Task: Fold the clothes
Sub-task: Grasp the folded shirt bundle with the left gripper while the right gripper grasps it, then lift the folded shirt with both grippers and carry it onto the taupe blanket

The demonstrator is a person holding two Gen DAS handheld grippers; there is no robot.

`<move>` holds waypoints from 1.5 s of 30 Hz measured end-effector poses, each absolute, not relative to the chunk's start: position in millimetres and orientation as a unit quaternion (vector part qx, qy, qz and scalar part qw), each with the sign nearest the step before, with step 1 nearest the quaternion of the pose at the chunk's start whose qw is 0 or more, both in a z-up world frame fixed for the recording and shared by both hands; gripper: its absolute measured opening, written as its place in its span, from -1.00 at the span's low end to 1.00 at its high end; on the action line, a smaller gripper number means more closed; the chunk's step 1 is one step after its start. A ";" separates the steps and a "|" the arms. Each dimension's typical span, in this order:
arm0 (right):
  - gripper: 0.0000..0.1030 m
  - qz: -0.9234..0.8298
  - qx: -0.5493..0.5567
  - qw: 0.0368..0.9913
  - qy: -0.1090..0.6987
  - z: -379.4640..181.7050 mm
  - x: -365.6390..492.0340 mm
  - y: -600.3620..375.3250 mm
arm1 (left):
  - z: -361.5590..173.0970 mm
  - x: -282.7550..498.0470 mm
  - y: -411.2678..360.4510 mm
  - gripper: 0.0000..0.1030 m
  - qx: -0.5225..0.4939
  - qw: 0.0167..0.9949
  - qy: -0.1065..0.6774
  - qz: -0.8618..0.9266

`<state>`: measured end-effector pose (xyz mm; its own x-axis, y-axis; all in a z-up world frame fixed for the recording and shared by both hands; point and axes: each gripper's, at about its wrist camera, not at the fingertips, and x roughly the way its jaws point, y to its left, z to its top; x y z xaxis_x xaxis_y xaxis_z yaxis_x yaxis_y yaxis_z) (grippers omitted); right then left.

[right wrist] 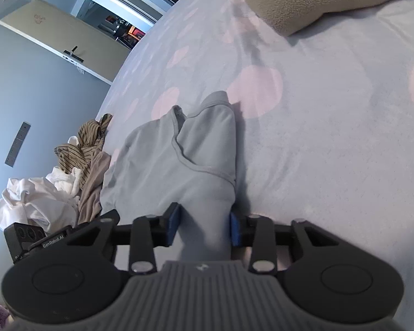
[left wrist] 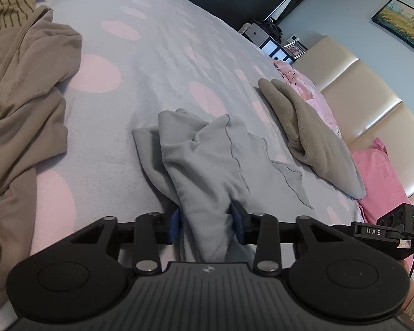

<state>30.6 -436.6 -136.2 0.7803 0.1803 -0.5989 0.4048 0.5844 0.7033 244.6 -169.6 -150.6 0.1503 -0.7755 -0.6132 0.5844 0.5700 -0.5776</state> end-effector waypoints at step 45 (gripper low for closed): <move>-0.67 -0.116 0.375 0.898 0.201 104.0 -93.2 -689.3 | 41.4 171.8 -478.7 -0.65 -0.049 0.736 0.291 -0.609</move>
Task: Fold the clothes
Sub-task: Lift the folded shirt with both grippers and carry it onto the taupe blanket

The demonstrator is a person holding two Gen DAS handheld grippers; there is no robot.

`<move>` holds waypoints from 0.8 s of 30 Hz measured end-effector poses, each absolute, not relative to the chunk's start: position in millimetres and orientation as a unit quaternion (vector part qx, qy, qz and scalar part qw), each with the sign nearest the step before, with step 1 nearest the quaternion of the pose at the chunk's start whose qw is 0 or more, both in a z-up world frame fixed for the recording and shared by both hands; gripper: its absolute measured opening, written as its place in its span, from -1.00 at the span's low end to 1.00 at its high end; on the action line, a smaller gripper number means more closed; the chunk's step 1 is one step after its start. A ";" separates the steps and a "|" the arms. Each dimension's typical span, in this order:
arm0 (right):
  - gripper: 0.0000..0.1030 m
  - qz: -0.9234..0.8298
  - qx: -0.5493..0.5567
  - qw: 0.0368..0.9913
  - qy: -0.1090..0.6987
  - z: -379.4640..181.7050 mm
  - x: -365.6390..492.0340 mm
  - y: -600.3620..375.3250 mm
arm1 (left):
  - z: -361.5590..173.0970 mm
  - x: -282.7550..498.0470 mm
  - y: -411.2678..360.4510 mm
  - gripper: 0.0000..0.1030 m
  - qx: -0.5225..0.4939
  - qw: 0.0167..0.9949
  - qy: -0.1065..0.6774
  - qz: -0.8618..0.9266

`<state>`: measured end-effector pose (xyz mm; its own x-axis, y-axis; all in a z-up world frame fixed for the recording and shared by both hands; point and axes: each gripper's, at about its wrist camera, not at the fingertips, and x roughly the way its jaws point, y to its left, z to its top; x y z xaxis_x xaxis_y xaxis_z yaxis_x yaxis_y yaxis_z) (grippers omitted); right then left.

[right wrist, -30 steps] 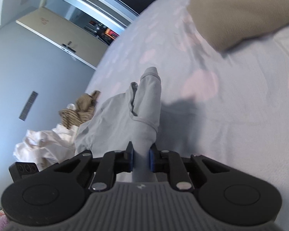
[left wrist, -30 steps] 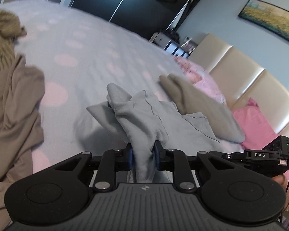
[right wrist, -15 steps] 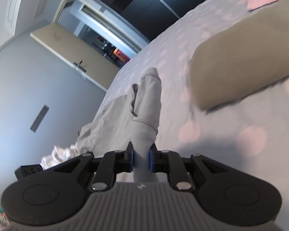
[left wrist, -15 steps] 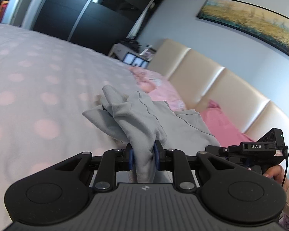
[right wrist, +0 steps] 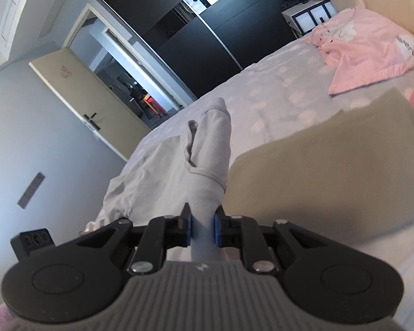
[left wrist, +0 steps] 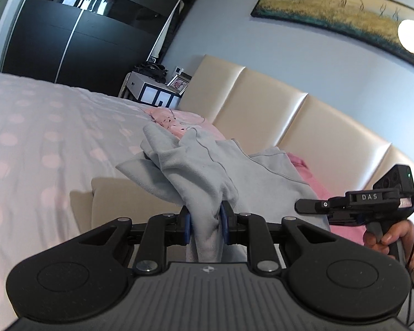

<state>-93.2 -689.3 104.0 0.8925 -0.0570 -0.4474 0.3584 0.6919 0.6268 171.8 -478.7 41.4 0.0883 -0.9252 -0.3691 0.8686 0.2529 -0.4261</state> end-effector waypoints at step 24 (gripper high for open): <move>-0.66 -0.163 0.372 0.882 0.238 -46.0 54.3 -821.2 | -96.5 303.9 -597.1 -0.61 0.015 0.739 0.349 -0.576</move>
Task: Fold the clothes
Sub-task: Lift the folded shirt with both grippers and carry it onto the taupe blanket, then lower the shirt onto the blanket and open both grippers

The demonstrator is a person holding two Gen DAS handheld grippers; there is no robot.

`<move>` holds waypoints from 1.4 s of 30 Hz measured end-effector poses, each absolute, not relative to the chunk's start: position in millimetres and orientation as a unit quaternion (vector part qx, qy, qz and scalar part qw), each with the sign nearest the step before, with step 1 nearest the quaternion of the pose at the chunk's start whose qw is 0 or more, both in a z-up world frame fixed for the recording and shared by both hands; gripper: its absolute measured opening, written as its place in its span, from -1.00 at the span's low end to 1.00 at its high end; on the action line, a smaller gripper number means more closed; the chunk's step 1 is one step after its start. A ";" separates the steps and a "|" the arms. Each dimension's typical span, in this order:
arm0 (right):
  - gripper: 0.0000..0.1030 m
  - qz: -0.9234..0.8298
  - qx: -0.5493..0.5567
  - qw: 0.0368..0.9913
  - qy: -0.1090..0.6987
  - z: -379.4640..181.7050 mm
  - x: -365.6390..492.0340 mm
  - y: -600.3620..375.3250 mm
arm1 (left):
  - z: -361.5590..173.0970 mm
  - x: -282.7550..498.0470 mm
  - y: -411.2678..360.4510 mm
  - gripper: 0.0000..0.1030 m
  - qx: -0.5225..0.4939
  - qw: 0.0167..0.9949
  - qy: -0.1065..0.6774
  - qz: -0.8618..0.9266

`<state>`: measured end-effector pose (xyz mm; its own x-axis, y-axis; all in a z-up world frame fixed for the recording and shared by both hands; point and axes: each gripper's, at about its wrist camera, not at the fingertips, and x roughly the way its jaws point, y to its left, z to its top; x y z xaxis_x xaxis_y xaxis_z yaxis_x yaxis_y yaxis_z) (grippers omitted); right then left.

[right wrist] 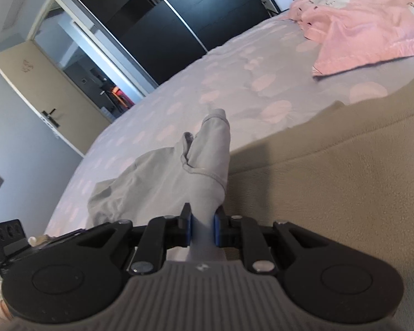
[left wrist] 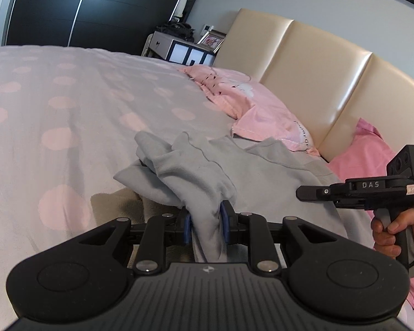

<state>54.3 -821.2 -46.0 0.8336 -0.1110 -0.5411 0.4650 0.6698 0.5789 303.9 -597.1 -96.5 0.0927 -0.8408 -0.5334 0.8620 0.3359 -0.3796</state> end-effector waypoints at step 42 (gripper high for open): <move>-0.30 -0.247 0.057 0.893 0.372 -34.3 45.6 -682.4 | -67.1 162.1 -574.8 -0.30 0.207 0.786 0.312 -0.493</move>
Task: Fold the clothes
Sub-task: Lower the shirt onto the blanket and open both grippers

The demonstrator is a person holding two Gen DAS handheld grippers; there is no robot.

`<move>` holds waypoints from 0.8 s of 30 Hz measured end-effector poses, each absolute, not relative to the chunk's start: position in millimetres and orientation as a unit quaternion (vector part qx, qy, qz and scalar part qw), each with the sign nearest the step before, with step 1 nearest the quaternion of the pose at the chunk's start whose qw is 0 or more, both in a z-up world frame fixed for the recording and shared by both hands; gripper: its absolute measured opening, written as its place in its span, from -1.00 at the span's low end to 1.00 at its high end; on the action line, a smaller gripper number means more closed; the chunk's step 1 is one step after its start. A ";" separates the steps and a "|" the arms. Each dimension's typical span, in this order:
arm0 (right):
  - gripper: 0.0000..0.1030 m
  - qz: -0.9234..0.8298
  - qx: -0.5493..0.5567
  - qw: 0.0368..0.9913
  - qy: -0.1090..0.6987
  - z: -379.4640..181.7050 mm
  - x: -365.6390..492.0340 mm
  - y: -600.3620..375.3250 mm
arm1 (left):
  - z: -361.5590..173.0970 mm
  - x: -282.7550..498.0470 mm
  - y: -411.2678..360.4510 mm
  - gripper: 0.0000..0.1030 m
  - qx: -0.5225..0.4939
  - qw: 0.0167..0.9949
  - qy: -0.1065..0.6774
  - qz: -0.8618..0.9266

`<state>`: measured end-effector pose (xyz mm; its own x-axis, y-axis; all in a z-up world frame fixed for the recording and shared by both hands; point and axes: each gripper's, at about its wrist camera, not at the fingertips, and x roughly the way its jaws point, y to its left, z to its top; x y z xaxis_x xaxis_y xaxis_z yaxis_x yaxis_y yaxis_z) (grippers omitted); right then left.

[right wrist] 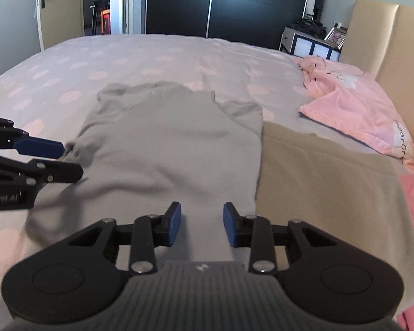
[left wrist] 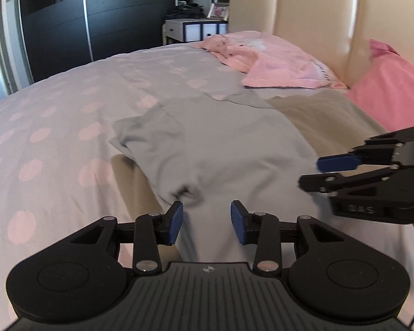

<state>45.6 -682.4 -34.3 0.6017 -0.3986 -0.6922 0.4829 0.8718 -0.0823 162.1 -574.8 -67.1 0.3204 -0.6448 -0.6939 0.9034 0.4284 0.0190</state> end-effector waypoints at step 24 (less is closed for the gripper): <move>-0.10 -0.280 0.089 0.871 0.393 -40.9 -5.0 -632.3 | -55.9 115.9 -522.3 -0.08 0.194 0.798 0.336 -0.462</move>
